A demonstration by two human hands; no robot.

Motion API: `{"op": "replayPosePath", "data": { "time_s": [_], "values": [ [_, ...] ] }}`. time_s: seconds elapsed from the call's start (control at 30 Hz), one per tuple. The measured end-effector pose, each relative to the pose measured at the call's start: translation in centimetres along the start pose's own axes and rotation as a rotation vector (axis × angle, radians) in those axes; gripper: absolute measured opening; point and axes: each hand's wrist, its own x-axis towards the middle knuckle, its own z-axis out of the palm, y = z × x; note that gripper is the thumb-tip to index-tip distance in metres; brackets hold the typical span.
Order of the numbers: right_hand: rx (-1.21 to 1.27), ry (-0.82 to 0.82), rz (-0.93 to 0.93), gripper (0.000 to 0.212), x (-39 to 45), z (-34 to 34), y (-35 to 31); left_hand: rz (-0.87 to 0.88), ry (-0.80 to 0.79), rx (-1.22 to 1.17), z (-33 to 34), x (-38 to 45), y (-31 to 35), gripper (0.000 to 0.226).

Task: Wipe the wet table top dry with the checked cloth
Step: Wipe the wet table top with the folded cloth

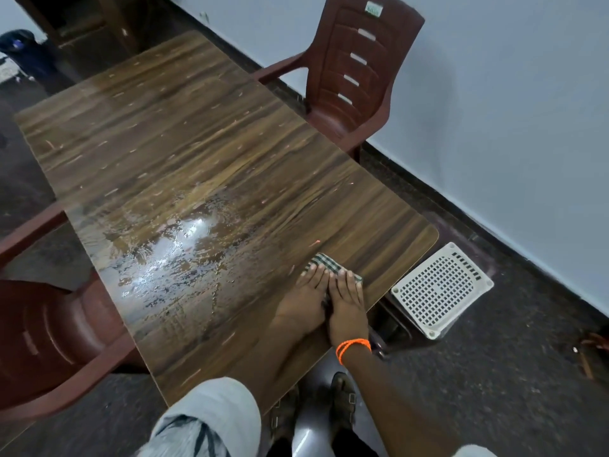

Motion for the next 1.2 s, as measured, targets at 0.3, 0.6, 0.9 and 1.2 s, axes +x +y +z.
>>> {"op": "replayPosePath", "data": {
  "time_s": [0.3, 0.6, 0.9, 1.2],
  "values": [
    [0.095, 0.027, -0.023, 0.062, -9.5, 0.9, -2.4, 0.083, -0.168, 0.004, 3.2, -8.9, -0.4, 0.075],
    [0.051, 0.04, 0.177, 0.06, -5.5, 0.8, -1.8, 0.161, -0.089, 0.004, 1.5, -4.8, -0.8, 0.079],
    [0.018, 0.003, 0.005, 0.061, -9.4, 3.7, -7.6, 0.134, -0.08, -0.068, 1.7, -11.8, -6.1, 0.077],
    [0.066, 0.024, 0.049, 0.057, -10.4, 1.8, -5.2, 0.131, -0.089, -0.047, 2.8, -12.0, -3.4, 0.077]
  ]
}}
